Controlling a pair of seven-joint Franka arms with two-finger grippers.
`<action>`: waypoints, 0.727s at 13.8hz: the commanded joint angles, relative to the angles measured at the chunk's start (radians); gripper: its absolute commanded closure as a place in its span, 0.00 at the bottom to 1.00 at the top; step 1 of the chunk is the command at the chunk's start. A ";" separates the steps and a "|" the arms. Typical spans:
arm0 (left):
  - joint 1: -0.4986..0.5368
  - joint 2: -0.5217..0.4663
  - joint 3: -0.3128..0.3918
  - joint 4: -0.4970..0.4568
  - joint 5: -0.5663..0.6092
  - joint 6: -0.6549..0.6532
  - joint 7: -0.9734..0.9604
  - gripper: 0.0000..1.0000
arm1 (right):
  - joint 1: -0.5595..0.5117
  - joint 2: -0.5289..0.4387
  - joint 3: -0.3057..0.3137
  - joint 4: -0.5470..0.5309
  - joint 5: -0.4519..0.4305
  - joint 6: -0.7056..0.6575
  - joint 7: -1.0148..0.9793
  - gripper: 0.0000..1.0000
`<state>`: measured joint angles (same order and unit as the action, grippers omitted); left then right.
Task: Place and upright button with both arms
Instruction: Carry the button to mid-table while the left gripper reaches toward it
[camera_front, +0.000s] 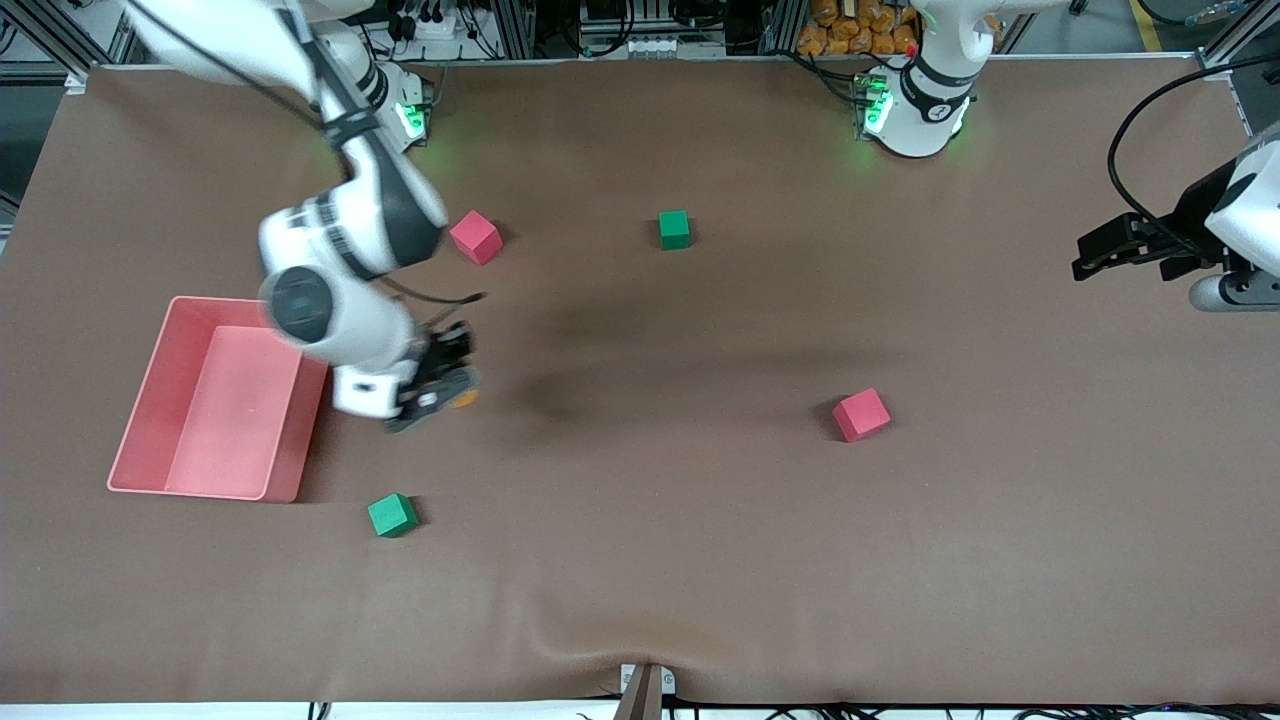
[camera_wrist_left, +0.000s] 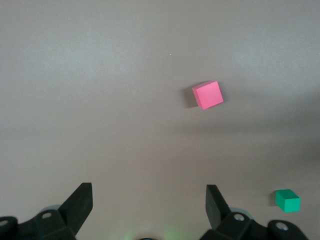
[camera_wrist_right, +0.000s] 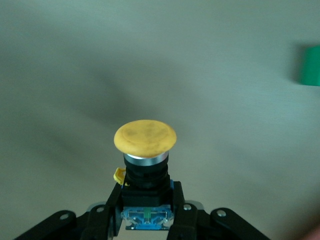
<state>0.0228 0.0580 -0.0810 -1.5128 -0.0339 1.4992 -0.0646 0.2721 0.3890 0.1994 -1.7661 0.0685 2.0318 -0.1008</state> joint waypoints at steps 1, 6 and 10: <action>-0.023 0.014 -0.005 0.010 -0.018 -0.017 0.000 0.00 | 0.151 0.117 -0.014 0.161 0.020 -0.015 0.232 1.00; -0.037 0.032 -0.011 0.003 -0.018 -0.022 0.002 0.00 | 0.329 0.321 -0.014 0.387 0.014 0.039 0.602 1.00; -0.040 0.048 -0.011 0.003 -0.017 -0.022 0.006 0.00 | 0.394 0.430 -0.012 0.457 0.016 0.168 0.832 1.00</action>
<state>-0.0168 0.0989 -0.0921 -1.5195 -0.0345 1.4936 -0.0646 0.6384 0.7460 0.1956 -1.4105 0.0770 2.1962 0.6185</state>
